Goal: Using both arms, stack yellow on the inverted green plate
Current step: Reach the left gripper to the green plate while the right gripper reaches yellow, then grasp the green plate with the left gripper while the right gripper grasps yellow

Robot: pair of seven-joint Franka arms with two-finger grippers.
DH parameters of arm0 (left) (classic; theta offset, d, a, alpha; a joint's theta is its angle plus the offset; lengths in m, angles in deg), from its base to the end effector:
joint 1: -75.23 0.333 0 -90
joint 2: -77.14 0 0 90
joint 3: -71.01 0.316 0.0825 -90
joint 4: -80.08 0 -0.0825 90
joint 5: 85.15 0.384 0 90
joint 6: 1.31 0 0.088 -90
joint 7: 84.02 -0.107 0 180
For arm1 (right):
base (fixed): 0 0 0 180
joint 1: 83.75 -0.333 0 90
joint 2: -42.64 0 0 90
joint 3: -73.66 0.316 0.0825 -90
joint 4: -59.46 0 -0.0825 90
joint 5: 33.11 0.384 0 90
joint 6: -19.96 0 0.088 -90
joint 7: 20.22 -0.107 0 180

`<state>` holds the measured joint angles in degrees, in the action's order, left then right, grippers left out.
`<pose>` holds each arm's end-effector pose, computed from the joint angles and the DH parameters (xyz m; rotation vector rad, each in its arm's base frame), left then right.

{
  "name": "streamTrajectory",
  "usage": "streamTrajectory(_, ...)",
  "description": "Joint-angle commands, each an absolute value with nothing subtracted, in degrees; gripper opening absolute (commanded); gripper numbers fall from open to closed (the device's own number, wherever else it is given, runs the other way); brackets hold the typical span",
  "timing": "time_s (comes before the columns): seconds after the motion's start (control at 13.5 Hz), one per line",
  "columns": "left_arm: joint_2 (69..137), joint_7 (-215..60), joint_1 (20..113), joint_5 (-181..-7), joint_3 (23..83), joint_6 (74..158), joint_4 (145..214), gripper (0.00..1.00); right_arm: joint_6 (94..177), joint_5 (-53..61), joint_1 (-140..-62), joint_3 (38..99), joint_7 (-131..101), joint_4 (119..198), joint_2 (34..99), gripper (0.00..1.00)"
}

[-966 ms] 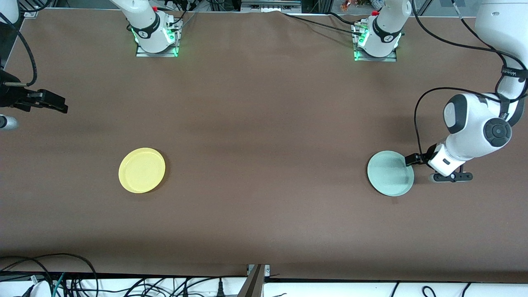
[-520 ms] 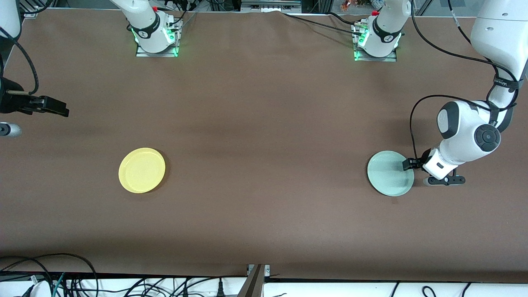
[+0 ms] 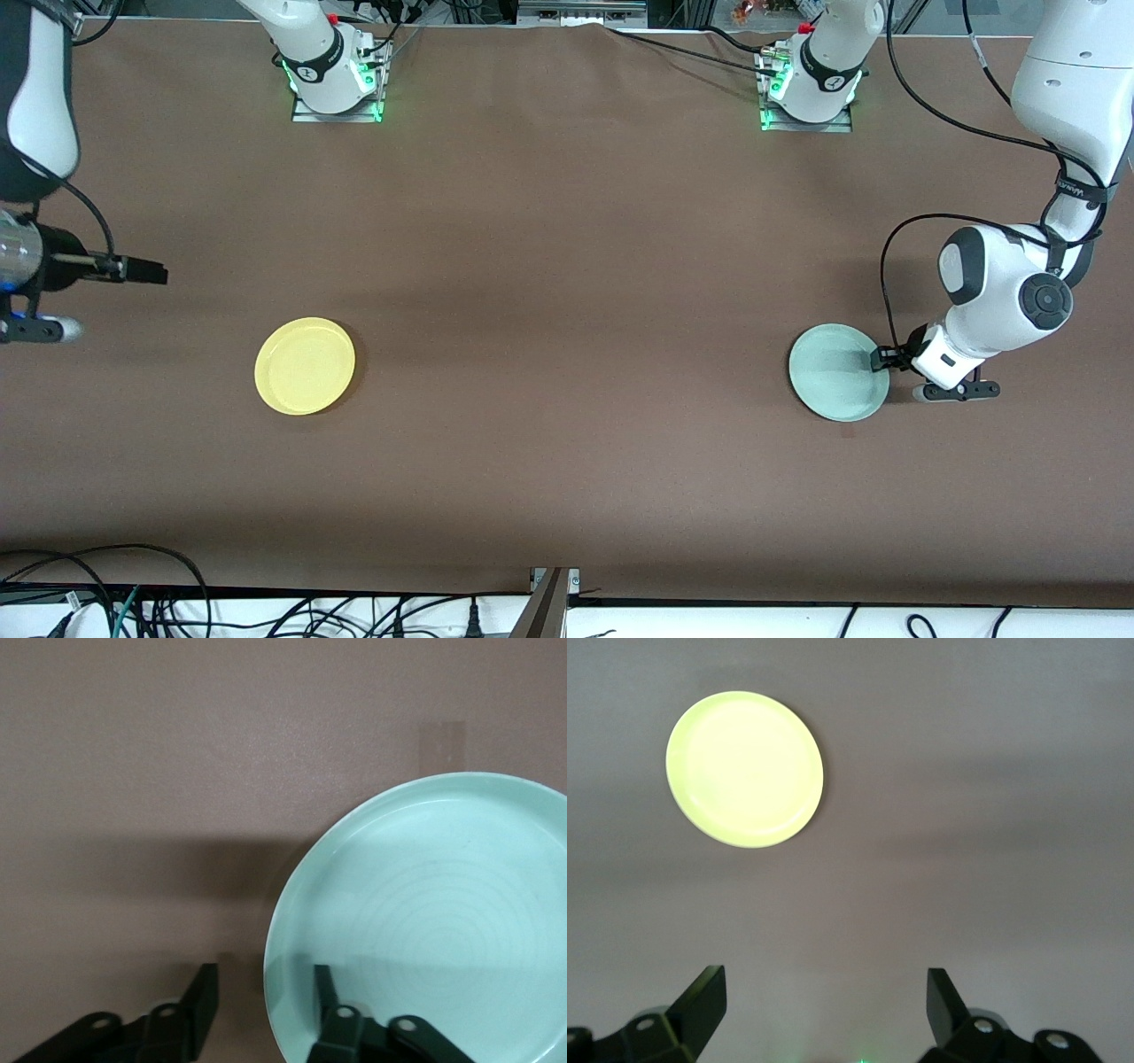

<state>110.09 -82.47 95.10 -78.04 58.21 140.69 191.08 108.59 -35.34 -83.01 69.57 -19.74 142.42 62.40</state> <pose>0.6148 0.0802 0.1896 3.0923 0.1325 -0.0210 0.6343 -0.0518 0.4739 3.0642 -0.1086 -0.3817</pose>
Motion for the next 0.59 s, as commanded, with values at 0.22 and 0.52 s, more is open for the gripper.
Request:
streamTrajectory(0.22, 111.77, -82.88, 95.8, -76.19, 57.65, 140.98, 189.85, 0.36, 121.27, -28.63, -80.5, 70.23, -19.16, 144.36, 72.06, 1.0)
streamTrajectory(0.52, 111.77, -82.88, 95.71, -76.19, 57.56, 140.98, 189.85, 0.3, 132.87, -28.54, -80.41, 70.32, -19.07, 148.49, 76.81, 1.0)
